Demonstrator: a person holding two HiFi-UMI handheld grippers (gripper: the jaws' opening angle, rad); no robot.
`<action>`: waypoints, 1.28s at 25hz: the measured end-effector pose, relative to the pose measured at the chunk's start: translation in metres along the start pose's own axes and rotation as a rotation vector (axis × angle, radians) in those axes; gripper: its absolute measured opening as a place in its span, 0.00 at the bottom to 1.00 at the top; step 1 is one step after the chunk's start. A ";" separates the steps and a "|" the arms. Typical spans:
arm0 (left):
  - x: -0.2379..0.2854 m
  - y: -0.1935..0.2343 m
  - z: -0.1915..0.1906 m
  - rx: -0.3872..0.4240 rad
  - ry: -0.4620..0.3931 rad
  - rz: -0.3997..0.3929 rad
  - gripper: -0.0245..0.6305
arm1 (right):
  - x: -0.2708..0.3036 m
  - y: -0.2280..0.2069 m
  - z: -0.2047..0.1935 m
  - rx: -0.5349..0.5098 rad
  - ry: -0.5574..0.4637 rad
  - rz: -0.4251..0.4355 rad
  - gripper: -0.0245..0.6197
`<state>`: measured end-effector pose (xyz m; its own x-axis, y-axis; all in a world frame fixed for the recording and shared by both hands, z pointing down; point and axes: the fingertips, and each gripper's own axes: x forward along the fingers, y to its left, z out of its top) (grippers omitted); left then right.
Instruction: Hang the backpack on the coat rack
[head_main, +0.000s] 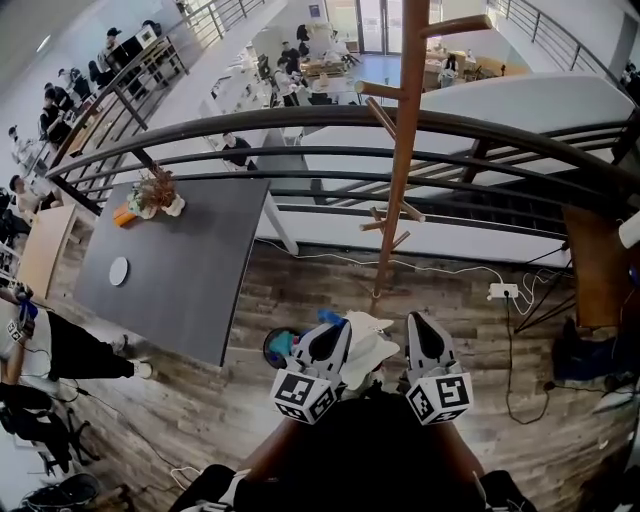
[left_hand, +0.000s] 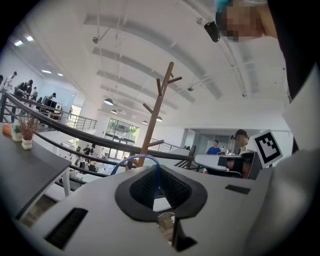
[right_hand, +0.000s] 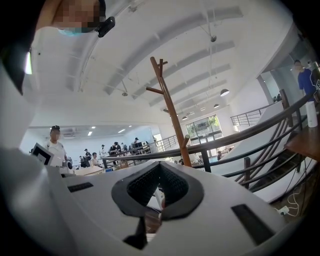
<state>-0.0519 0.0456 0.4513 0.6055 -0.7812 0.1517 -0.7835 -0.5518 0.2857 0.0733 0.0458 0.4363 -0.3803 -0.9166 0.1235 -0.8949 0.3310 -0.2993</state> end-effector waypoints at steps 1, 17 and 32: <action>0.002 0.000 0.001 0.001 -0.004 0.003 0.05 | 0.002 -0.001 0.000 -0.002 0.002 0.008 0.06; 0.045 0.010 0.018 0.032 -0.027 0.039 0.05 | 0.025 -0.013 0.004 -0.018 0.021 0.098 0.06; 0.054 0.016 0.014 0.010 0.020 -0.052 0.05 | 0.052 -0.004 0.015 -0.031 0.014 0.022 0.06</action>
<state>-0.0339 -0.0096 0.4509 0.6477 -0.7458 0.1559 -0.7526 -0.5942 0.2838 0.0609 -0.0064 0.4302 -0.4034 -0.9057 0.1302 -0.8928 0.3584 -0.2731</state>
